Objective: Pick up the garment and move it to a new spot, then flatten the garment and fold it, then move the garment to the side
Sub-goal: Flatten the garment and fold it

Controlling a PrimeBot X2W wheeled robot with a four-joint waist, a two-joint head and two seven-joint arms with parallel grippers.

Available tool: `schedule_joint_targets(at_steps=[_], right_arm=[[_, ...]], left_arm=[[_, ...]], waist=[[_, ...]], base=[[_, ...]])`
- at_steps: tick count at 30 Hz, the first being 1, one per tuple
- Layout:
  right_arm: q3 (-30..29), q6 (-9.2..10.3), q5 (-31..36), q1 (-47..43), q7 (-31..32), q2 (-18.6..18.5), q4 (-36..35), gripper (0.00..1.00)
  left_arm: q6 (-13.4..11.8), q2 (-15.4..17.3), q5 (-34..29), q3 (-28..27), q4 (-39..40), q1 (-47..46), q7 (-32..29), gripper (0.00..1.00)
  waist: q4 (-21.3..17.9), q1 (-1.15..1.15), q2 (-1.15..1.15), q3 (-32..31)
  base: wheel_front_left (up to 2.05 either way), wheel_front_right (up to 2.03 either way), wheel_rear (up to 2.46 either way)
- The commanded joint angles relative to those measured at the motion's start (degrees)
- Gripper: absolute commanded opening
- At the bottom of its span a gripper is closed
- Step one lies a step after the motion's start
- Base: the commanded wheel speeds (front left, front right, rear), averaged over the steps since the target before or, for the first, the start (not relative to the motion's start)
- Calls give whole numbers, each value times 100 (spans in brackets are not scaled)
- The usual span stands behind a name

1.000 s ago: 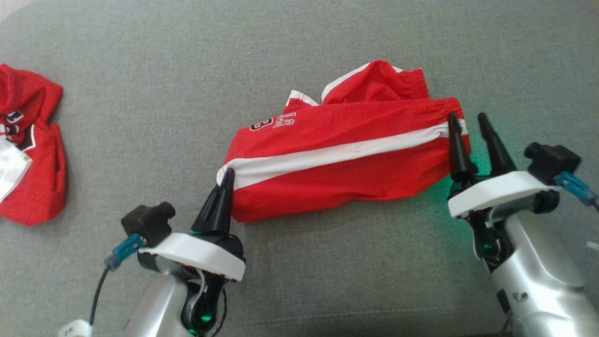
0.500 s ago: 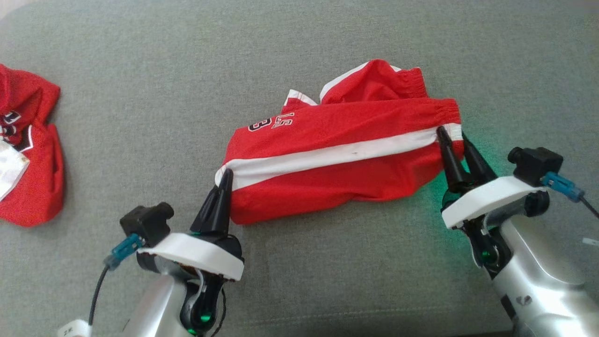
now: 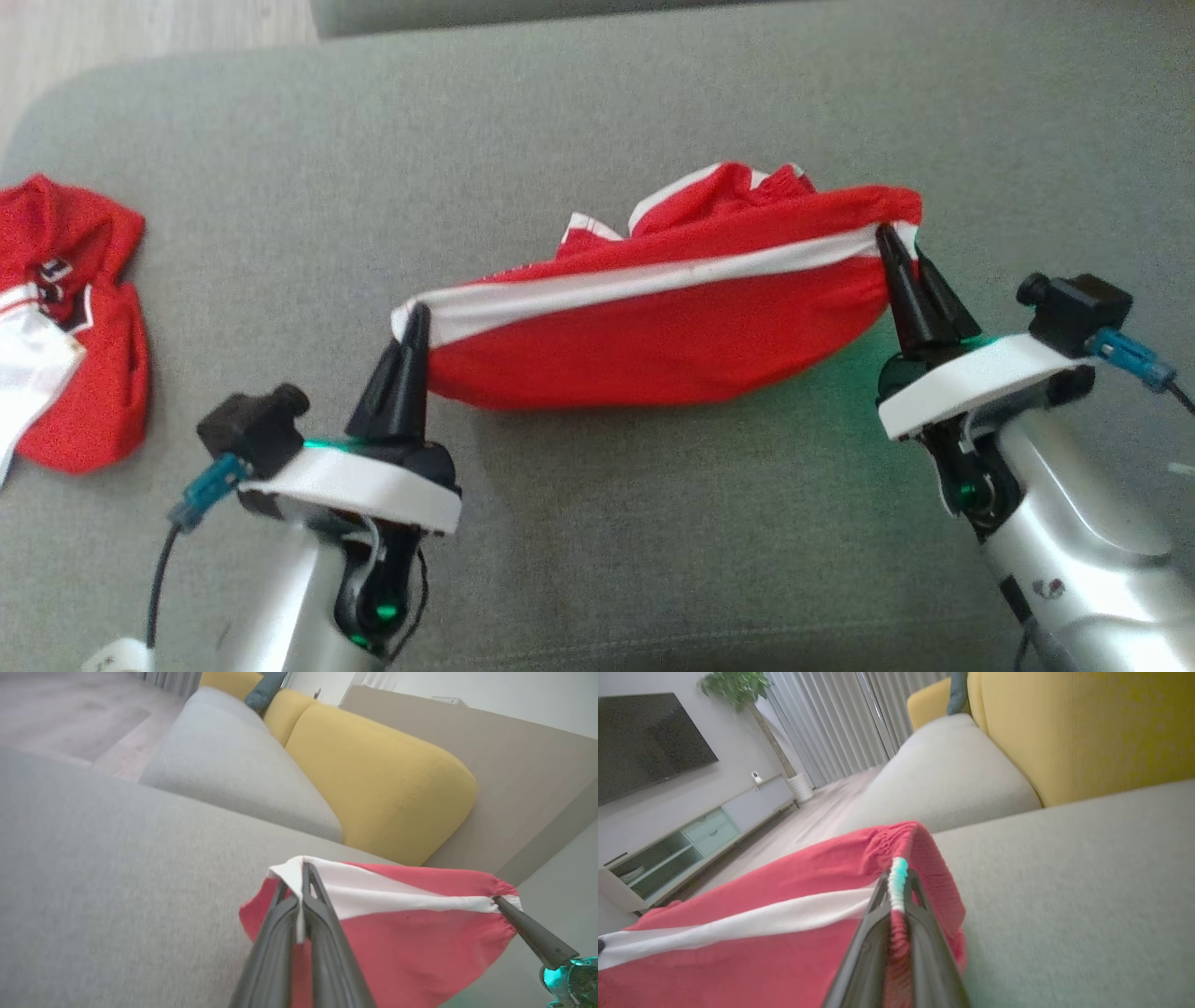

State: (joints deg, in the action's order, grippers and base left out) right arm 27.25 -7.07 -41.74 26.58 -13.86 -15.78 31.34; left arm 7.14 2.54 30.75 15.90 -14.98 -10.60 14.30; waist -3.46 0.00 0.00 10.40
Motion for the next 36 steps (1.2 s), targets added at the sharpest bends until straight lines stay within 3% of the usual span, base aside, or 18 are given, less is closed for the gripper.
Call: schedule_joint_targets(at_steps=[1,5,10,18,23,28,33,36], right_arm=[[59,-42,25,49,-101,-105,-264,0],[82,-42,-4,126,-107,-235,-768,0],[82,-42,-89,458,75,-529,-1481,0],[-141,-42,-189,1299,673,-782,-1919,0],[-157,-42,-41,2375,700,-626,-1311,0],[-168,-42,566,3746,195,-486,-363,0],[-460,-42,1230,4856,-97,-312,434,0],[-530,-42,1489,5080,-110,-238,668,0]], left_arm=[[35,33,-116,-240,259,-227,70,0],[35,39,-586,-484,584,-633,70,0],[35,447,-924,-700,849,-1469,70,0],[7,791,-1236,-661,205,-3029,9,0],[-359,732,-1808,-424,-683,-4387,-93,0],[-702,679,-2207,-410,-1314,-5770,26,0],[-1107,603,-2533,-521,-1250,-6782,66,0],[-1134,498,-2565,-547,-1090,-6900,68,0]], waist=[[-54,0,0,-224],[-97,0,0,-574],[-129,0,0,-804],[-3,0,0,-266],[156,0,0,554],[247,0,0,1123],[364,0,0,1353],[452,0,0,1475]], base=[[0,0,0],[0,0,0],[0,0,0],[0,0,0],[0,0,0],[0,0,0],[0,0,0],[0,0,0]])
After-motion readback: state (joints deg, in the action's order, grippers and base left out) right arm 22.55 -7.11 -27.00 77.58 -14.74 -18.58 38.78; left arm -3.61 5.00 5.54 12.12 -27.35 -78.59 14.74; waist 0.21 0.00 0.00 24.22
